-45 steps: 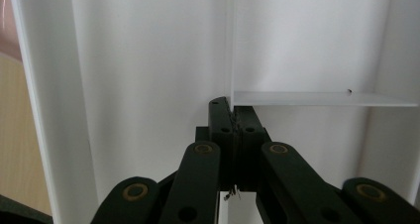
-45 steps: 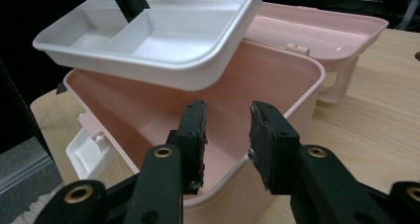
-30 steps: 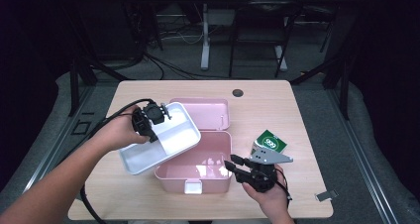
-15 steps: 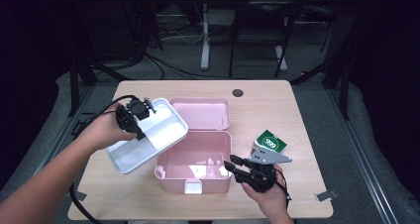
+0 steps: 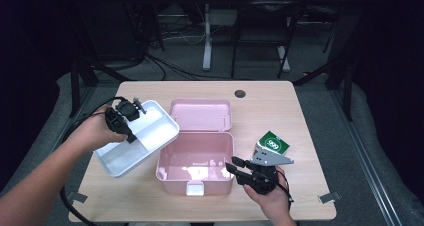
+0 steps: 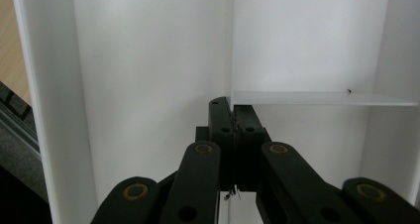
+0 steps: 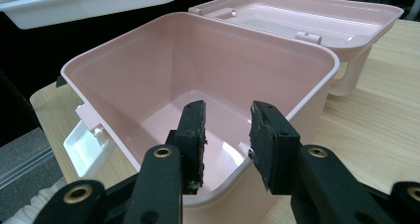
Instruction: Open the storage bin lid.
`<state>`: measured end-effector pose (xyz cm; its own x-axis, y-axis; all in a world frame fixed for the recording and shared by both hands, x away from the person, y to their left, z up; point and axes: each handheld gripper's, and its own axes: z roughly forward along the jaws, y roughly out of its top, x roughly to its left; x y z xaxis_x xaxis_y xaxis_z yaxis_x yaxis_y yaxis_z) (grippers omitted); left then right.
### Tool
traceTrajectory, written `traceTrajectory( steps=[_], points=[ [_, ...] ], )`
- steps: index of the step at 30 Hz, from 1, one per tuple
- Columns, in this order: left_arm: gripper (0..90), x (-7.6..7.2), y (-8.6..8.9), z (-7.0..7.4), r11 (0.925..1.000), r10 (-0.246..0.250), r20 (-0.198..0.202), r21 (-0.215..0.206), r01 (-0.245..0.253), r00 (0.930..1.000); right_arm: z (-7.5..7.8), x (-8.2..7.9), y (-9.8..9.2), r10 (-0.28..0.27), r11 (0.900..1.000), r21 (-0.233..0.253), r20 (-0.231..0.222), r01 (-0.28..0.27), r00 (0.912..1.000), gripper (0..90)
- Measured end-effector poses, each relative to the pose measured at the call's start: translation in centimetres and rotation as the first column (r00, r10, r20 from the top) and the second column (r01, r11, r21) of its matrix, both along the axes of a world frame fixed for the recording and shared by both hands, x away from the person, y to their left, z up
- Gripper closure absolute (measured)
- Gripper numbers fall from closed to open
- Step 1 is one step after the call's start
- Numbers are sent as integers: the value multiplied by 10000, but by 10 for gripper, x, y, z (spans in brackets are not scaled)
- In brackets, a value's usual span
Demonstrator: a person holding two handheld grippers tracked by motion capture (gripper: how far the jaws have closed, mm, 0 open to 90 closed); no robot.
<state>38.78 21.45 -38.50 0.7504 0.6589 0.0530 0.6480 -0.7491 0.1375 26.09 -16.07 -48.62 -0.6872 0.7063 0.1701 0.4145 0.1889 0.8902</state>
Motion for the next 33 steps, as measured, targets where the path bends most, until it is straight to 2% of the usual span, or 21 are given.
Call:
traceTrajectory(
  steps=[10,19,24,33],
  points=[
    [892,1,23,-7,9988,476,-88,94,-475,9988,0,0,1,-25,10000,-64,-2,25,10000,668],
    [892,0,44,-19,9943,1059,-209,177,-1055,9942,-1,0,1,-36,10000,-66,5,36,10000,668],
    [892,-1,51,-33,9922,1231,-359,216,-1224,9917,-1,0,2,0,10000,-42,20,0,10000,666],
    [892,-2,54,-62,9904,1386,-687,101,-1382,9880,-1,0,2,-12,10000,-31,26,12,10000,666]
  ],
)
